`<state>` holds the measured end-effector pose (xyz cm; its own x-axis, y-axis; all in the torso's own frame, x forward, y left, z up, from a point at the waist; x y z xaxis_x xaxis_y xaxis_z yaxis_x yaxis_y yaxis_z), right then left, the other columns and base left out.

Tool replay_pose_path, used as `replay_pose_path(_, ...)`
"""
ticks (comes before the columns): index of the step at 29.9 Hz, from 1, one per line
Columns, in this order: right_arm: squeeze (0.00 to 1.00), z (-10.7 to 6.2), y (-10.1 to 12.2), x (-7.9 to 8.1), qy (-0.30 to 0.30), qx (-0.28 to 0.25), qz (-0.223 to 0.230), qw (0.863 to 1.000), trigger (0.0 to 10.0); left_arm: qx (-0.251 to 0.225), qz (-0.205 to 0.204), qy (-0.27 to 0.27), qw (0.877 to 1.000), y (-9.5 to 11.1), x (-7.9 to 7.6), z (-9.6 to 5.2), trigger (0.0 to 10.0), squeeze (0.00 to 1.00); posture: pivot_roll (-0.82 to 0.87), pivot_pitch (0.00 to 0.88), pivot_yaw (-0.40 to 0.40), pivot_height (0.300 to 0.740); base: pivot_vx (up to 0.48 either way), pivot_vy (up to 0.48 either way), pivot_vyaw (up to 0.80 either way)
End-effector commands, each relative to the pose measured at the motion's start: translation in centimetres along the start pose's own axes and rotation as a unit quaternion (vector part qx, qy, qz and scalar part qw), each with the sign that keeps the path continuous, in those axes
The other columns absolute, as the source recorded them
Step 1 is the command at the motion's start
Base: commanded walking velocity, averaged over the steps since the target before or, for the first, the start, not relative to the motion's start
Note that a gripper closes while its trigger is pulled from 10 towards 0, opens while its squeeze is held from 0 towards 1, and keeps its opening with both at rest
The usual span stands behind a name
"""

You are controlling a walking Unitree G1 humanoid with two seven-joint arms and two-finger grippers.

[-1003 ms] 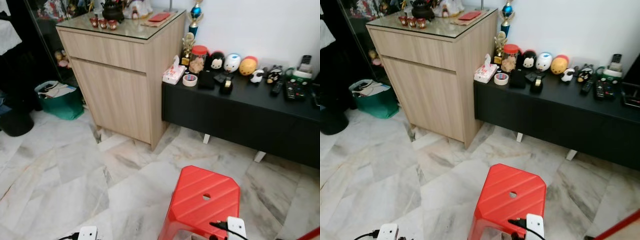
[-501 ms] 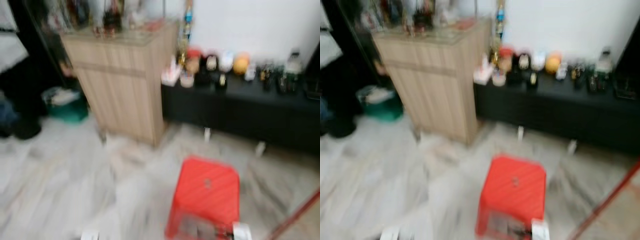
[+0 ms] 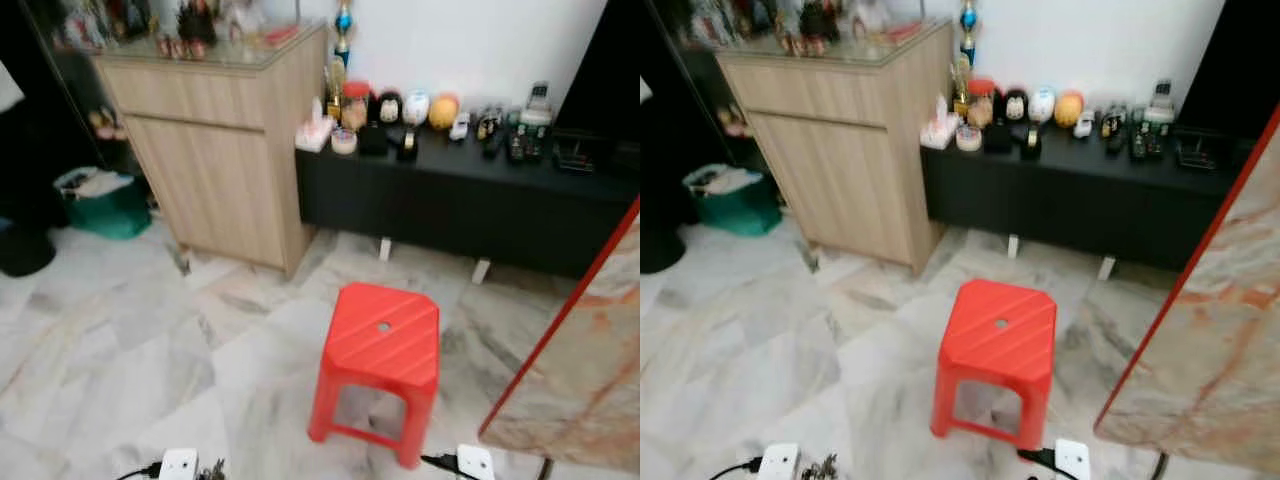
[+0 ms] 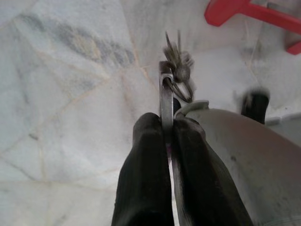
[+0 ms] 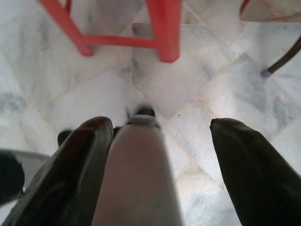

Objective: Hang keys on a hook

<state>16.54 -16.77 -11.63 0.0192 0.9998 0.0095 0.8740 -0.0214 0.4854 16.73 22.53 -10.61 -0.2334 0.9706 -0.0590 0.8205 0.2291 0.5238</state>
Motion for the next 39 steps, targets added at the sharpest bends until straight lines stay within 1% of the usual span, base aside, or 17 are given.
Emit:
replay_pose_path(1, 0.0, 0.1, 0.9, -0.4, -0.005, -0.01, -0.002, 1.0, 10.0, 0.006, 0.004, 0.0, 1.0, -0.3, 0.0, 0.0, 10.0, 0.0, 0.03, 0.009, -0.009, 0.723, -0.259, 0.0, 0.0)
replay_pose_path(4, 0.0, 0.1, 1.2, -0.4, -0.006, -0.013, -0.002, 1.0, 10.0, 0.007, 0.004, -0.001, 1.0, -0.3, -0.1, 0.0, 10.0, 0.0, 0.03, 0.009, -0.009, 0.723, -0.261, 0.0, 0.0)
replay_pose_path(9, 0.0, 0.0, 1.0, -1.6, -0.011, -0.015, -0.001, 1.0, 10.0, 0.007, 0.004, -0.002, 1.0, -0.3, -0.1, 0.0, 10.0, 0.0, 0.03, 0.009, -0.009, 0.723, -0.263, 0.0, 0.0)
replay_pose_path(17, 0.0, -0.1, 0.8, -2.3, -0.015, -0.015, 0.0, 1.0, 10.0, 0.007, 0.004, -0.002, 1.0, -0.3, -0.1, 0.0, 10.0, 0.0, 0.03, 0.009, -0.009, 0.723, -0.263, 0.0, 0.0)
replay_pose_path(20, 0.0, -0.1, 1.4, -2.4, -0.014, -0.018, 0.0, 1.0, 10.0, 0.006, 0.004, -0.002, 1.0, -0.3, -0.1, 0.0, 10.0, 0.0, 0.03, 0.009, -0.009, 0.723, -0.264, 0.0, 0.0)
replay_pose_path(21, 0.0, 0.0, 1.9, -2.4, -0.014, -0.02, 0.0, 1.0, 10.0, 0.006, 0.004, -0.002, 1.0, -0.3, -0.1, 0.0, 10.0, 0.0, 0.03, 0.009, -0.009, 0.723, -0.266, 0.0, 0.0)
replay_pose_path(25, 0.0, 0.2, 3.0, -1.5, -0.011, -0.026, -0.001, 1.0, 10.0, 0.006, 0.005, -0.002, 1.0, -0.3, -0.1, 0.0, 10.0, 0.0, 0.03, 0.009, -0.009, 0.723, -0.262, 0.0, 0.0)
replay_pose_path(29, 0.0, 0.4, 3.6, 0.3, -0.003, -0.029, -0.002, 1.0, 10.0, 0.005, 0.007, -0.003, 1.0, -0.2, -0.1, 0.0, 10.0, 0.0, 0.03, 0.011, -0.01, 0.723, -0.262, 0.0, 0.0)
replay_pose_path(35, 0.0, 0.4, 3.8, 1.1, 0.0, -0.03, -0.001, 1.0, 10.0, 0.004, 0.011, -0.003, 1.0, -0.2, -0.1, 0.0, 10.0, 0.0, 0.03, 0.007, -0.01, 0.723, -0.041, 0.0, 0.0)
replay_pose_path(39, 0.0, 0.5, 3.9, 1.4, 0.0, -0.03, 0.0, 1.0, 10.0, 0.002, 0.023, -0.006, 1.0, -0.1, -0.1, 0.0, 10.0, 0.0, 0.03, 0.005, -0.009, 0.723, 0.0, 0.0, 0.0)
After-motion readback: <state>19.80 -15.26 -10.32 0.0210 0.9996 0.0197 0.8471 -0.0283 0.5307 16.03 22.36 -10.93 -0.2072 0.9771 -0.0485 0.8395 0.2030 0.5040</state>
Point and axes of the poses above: a point about 5 cm out from each wrist's last joint towards the gripper, its own z axis pointing out of the wrist towards the gripper, its own y axis along the axis of the wrist's last joint, x = y × z, the point moved 2 cm from there along z, pointing out of the wrist towards the gripper, and after that the axes turned 9 degrees about -z, right-handed, at the moved point
